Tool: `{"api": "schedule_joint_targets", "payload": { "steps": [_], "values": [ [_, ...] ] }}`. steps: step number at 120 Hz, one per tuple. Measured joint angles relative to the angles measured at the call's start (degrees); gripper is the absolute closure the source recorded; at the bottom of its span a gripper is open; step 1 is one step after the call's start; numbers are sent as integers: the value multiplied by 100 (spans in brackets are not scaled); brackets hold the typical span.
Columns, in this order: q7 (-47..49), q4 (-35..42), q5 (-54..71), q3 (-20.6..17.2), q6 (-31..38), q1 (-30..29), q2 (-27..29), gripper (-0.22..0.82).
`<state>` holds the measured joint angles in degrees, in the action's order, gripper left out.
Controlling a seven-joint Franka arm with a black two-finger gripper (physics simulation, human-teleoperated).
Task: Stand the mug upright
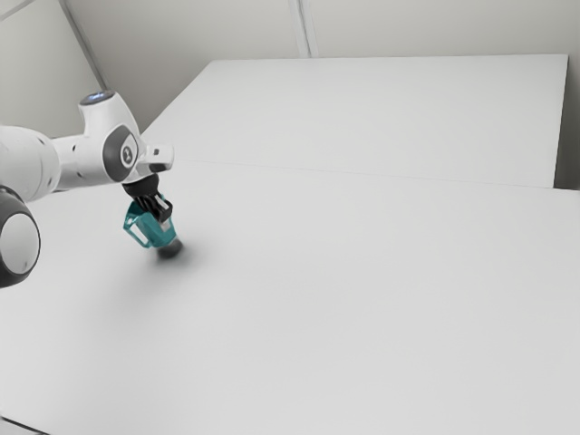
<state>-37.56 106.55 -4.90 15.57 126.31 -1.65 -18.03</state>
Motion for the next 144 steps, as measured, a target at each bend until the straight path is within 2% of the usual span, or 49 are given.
{"api": "schedule_joint_targets", "payload": {
  "steps": [35, 53, 63, 76, 92, 113, 132, 144],
  "values": [
    [668, 239, 105, 15, 337, -39, -78, 77],
    [868, 246, 90, 16, 376, -29, -91, 44],
    [960, 246, 88, 16, 388, -21, -91, 30],
    [1076, 234, 108, 16, 387, -9, -85, 18],
    [1279, 52, 362, 12, 190, 87, 29, 10],
    [1541, -635, 604, 4, -500, 111, 240, 4],
    [1846, -1654, 621, -127, -1954, 279, 739, 2],
    [2038, -1823, 614, -273, -2779, 740, 1189, 1]
  ]
}}
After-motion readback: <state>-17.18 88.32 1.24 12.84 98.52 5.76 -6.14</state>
